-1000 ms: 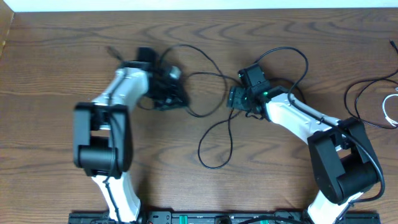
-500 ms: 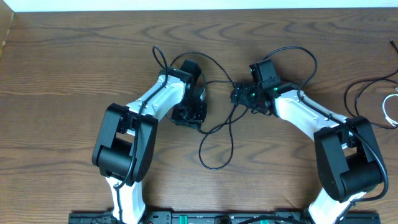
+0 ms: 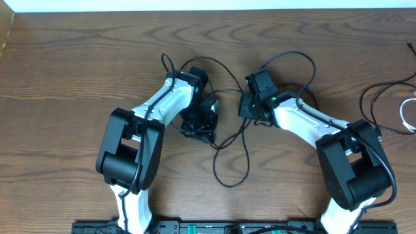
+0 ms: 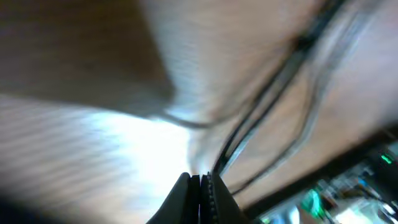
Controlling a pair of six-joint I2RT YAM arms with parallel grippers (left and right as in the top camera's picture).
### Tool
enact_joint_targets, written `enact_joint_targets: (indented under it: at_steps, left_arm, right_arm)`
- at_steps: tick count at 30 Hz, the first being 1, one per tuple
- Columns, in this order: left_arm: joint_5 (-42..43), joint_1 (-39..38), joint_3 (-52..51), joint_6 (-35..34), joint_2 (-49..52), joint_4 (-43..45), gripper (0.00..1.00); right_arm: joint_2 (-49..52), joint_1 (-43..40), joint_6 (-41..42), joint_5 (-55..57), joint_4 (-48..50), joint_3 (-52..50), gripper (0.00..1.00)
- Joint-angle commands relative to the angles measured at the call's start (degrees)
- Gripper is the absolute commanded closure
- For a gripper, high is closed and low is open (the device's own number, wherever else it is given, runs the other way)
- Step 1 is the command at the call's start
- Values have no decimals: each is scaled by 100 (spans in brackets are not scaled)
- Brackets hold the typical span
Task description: Untangle cables
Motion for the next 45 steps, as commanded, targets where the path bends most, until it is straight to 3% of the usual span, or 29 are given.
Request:
enact_joint_targets:
  at_steps: [1,3,6,15,17,21,25,32,40,42,45]
  left_arm:
    - [894,15,22,494,35,-195,92]
    - [892,15,22,577,35,-291,92]
    - [890,15,22,664,35,-393,92]
    - [887,15,22,660,35,-396,89]
    - [883,15,22,660,37,-398,66]
    - [621,15,22,660,35,-398,29]
    - [63,17,22,658,35,-393,11]
    - [-278,205,28,658,35,-282,9]
    - [-278,673,28,658,31,-195,9]
    - [-275,793,28,658,31,-197,9]
    - [-275,975,28,656,31,-175,9]
  right_arm:
    - [197,129,-26,131,-138,-33,80]
    - [197,129,-26,247,-221,-33,92]
    - [197,127,35,540,-382,-33,99]
    - [195,111,37,1108,-695,-31,99]
    - [151,79,-170,1108,-728,-9,99]
    - [-127,-129,-361,1113,-1115,195,99]
    - [-581,-470,-804,1113,-1700,658,99]
    - [-1261,-1102,-1499,1353,-2929,1786,99]
    - [-1751,-2050,-1985,2103,-3547,2780,99]
    - [-1821,-2332,-2011,1937,-3641,2916,99]
    - [-1838,-2581,-2144,807,-3797,2918,99]
